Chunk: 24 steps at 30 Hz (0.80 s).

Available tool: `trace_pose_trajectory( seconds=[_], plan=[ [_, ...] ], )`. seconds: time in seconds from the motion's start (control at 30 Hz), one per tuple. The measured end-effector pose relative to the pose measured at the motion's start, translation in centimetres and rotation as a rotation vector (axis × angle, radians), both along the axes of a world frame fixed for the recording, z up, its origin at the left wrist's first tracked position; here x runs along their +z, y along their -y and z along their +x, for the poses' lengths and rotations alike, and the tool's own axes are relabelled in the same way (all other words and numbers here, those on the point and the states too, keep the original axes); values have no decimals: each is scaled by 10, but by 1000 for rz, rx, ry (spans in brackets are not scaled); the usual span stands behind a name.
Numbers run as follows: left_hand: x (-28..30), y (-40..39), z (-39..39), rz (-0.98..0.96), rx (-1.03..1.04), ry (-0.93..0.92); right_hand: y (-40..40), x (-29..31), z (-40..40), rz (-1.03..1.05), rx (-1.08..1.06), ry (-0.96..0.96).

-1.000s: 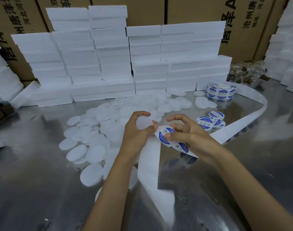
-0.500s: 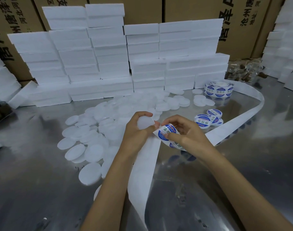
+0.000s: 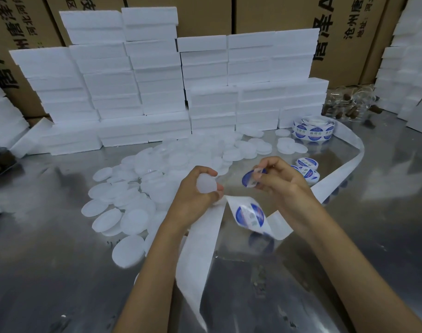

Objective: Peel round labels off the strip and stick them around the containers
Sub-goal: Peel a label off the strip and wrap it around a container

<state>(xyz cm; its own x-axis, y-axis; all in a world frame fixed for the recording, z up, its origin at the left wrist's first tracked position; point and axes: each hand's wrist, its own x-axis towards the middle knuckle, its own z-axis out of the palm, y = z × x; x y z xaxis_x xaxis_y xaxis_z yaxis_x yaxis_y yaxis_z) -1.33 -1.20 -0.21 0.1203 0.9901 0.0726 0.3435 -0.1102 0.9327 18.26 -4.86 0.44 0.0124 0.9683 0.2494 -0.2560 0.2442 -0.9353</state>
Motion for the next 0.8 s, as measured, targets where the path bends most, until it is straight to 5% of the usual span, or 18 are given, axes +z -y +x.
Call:
trace_pose_trajectory(
  seconds=[0.17, 0.33, 0.43, 0.8],
  plan=[
    [3, 2, -1, 87, 33, 124, -3, 2, 2, -62, -23, -141],
    [14, -4, 2, -112, -15, 798, -18, 16, -17, -50, -45, -34],
    [14, -1, 2, -208, -99, 1012, -26, 24, -34, -7, -54, -9],
    [13, 3, 10, -216, -185, 951, -27, 7, -66, 133, -200, 200]
  ],
)
